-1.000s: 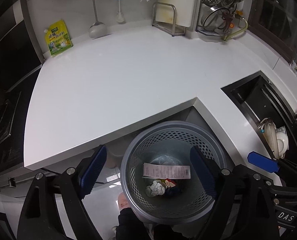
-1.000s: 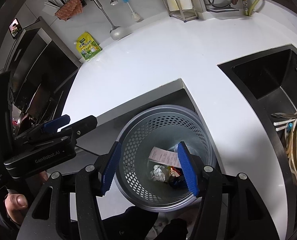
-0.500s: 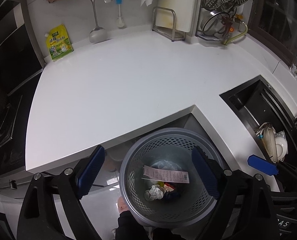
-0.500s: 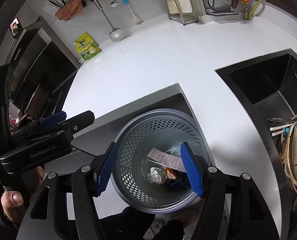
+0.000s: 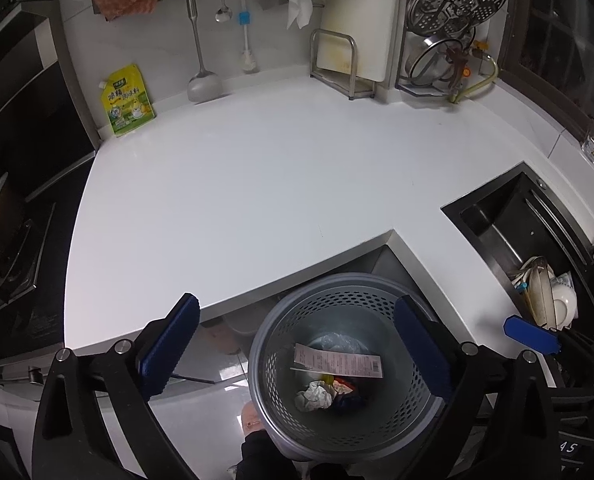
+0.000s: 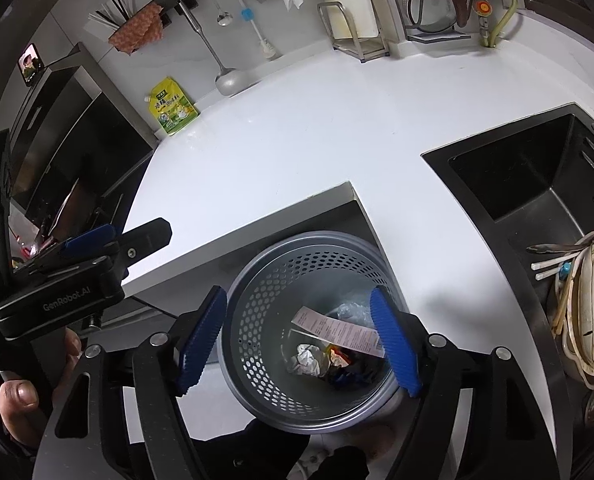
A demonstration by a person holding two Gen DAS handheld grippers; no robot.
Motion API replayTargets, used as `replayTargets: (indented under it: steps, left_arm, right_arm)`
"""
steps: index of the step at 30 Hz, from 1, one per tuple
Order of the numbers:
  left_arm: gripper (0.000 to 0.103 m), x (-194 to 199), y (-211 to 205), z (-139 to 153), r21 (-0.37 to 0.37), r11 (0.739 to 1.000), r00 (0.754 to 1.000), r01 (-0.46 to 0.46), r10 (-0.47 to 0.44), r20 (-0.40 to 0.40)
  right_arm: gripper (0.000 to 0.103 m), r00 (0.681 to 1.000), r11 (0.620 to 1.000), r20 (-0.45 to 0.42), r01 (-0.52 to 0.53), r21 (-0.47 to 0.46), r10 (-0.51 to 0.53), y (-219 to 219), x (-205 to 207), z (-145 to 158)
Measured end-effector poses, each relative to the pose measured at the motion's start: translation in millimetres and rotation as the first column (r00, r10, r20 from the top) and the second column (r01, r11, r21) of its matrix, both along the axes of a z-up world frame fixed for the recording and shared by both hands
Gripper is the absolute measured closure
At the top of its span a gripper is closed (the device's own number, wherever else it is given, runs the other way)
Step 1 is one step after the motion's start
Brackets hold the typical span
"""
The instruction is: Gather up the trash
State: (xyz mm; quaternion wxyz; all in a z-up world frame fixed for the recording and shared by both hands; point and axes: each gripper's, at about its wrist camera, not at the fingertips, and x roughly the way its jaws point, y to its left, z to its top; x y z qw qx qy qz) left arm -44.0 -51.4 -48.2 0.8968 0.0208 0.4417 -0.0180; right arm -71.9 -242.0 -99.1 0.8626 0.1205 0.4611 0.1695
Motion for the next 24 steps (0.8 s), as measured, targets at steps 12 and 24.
replayTargets:
  steps: [12,24]
  left_arm:
    - [0.006,-1.1,4.5,6.5,0.009,1.000,1.000,-0.020,0.020,0.006]
    - [0.006,0.8,6.6,6.2,0.022,0.999,0.999,-0.039,0.039,0.004]
  right_arm:
    - [0.030,1.000,1.000,0.002,-0.002,0.000,0.002,1.4,-0.8,2.0]
    - [0.030,1.000,1.000,0.003,-0.014,-0.024,0.014,3.6,1.1,3.6]
